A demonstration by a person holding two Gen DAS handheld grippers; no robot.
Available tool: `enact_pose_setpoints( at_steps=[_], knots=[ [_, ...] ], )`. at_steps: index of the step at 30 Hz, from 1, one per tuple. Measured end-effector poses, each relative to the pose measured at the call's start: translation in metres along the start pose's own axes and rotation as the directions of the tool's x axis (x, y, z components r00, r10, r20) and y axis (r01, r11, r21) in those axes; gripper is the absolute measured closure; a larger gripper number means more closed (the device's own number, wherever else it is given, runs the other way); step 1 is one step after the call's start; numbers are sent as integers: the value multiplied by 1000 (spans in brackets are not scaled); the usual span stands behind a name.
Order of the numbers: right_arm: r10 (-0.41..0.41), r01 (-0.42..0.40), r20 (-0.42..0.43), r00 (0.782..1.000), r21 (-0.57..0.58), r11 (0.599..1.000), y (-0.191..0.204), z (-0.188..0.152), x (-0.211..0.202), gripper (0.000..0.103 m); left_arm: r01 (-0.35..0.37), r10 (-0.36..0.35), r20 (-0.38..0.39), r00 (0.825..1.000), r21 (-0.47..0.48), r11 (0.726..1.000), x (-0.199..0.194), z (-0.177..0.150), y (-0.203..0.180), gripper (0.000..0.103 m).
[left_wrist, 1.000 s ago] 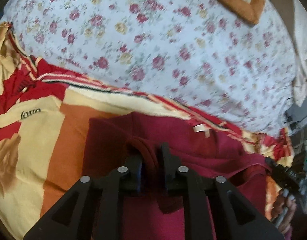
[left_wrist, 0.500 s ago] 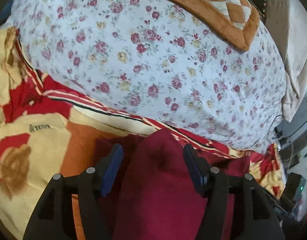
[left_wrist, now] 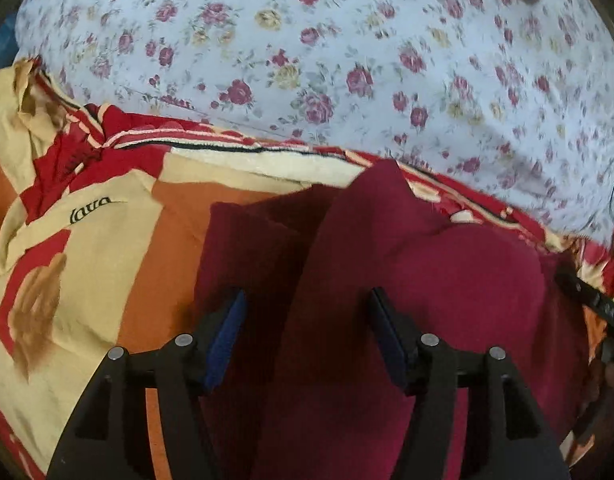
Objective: Fold small clothes
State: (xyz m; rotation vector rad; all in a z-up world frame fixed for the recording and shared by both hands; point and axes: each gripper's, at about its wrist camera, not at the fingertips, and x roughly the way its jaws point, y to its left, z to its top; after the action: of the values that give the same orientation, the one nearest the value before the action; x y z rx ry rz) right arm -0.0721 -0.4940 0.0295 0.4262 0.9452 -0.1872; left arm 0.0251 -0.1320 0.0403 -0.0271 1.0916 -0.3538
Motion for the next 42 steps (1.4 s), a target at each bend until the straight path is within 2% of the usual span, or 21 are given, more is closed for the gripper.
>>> enact_pose_setpoints(
  at_steps=[4,6,8,10,14,18,20,25,26,27,28,32,33,34,35,37,42],
  knots=[
    [-10,11,65,998,-6,1000,-8,-6,-30,46,-45,45,33,998,0,999,-4,3,4,49],
    [-63,64,40,997,-38,997,-9,-8,-23,45,-56,56,2,998,-14,998,6,3,8,49],
    [-136,133,-31,990,-75,988,-9,-11,-6,45,-56,56,-1,998,-14,998,9,2,8,49],
    [-147,147,1,989,-78,986,-1,-9,-14,45,-55,55,10,998,-15,998,6,0,9,49],
    [-80,85,58,995,-90,992,22,-3,-40,45,-29,31,44,999,-35,999,-7,4,11,49],
    [4,0,42,999,-105,994,44,-6,-43,40,59,-56,59,997,-41,997,-10,16,9,49],
    [14,-12,27,1000,-96,995,46,-11,-40,40,88,-87,55,995,-33,996,-6,25,5,49],
    [-9,10,17,1000,-87,996,34,-25,-35,40,36,-37,23,999,45,998,14,46,-12,49],
    [-18,19,18,1000,-83,996,30,-25,-35,40,16,-17,18,1000,66,998,18,48,-15,61],
    [-24,26,22,999,-75,997,25,-25,-35,40,-22,21,22,1000,80,997,21,50,-17,87],
    [-27,29,26,999,-68,997,20,-24,-35,40,-47,45,21,999,84,995,23,50,-16,96],
    [-92,94,64,994,-25,995,-6,-16,-32,40,-42,42,56,998,9,999,30,47,-1,99],
    [-119,120,57,991,-13,993,-12,-14,-27,40,-52,52,54,997,-10,999,35,45,3,99],
    [-160,160,15,987,9,987,-22,-14,-13,40,-54,55,43,998,-24,998,40,43,7,99],
    [-133,133,-11,991,37,990,-30,-15,-5,40,-49,50,31,998,-35,998,44,41,10,99],
    [-103,102,13,995,69,992,-36,-16,-10,40,-40,42,41,998,-30,999,42,39,10,99],
    [-138,136,61,989,41,990,-25,-17,-35,40,-59,59,62,996,-4,998,33,30,3,99]
  ],
)
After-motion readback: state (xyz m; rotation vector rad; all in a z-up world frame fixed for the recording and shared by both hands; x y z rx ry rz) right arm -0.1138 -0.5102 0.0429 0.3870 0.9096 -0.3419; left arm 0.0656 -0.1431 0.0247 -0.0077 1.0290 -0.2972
